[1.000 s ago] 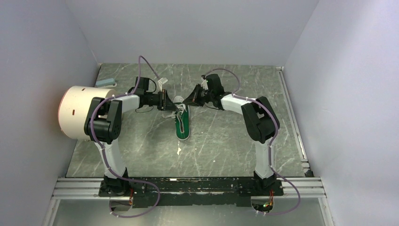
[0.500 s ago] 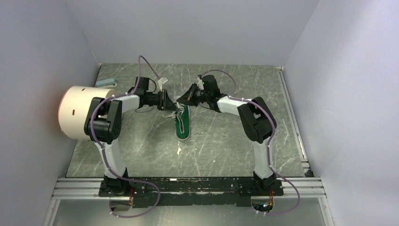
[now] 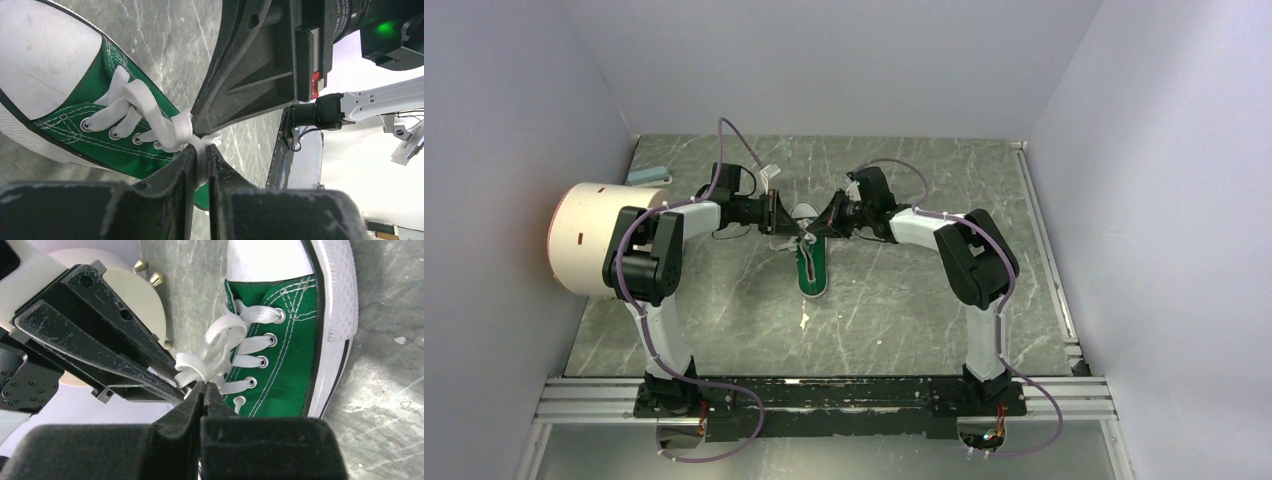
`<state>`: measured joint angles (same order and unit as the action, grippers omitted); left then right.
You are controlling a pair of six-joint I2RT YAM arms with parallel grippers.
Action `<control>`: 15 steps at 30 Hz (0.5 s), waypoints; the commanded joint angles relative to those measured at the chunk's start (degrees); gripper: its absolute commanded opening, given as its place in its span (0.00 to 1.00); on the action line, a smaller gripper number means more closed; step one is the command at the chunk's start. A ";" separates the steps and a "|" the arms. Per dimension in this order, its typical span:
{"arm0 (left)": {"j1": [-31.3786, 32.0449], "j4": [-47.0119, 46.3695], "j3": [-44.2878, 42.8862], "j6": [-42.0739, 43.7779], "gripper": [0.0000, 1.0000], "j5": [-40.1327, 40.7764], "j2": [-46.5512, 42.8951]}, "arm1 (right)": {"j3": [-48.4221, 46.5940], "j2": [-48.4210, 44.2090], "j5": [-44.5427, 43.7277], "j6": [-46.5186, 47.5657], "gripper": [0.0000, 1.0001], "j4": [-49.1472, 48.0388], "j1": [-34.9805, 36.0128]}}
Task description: Tie the shoes
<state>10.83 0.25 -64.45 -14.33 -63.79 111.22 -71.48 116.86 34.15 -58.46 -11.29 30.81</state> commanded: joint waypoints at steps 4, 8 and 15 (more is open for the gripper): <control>0.33 -2.61 -0.18 -1.13 0.21 -1.42 -1.01 | -1.51 -0.01 5.45 2.12 0.00 1.93 0.04; 0.33 -3.30 0.18 -1.60 0.26 -1.13 -0.88 | -1.35 1.35 7.81 2.03 0.00 0.90 0.12; 0.66 -2.20 0.60 -0.50 0.48 -0.58 -0.02 | -1.96 2.66 10.15 0.45 0.00 -1.45 0.15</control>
<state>10.87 -0.82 -64.45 -15.68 -63.70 111.24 -71.96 118.02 41.36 -57.39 -10.50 30.81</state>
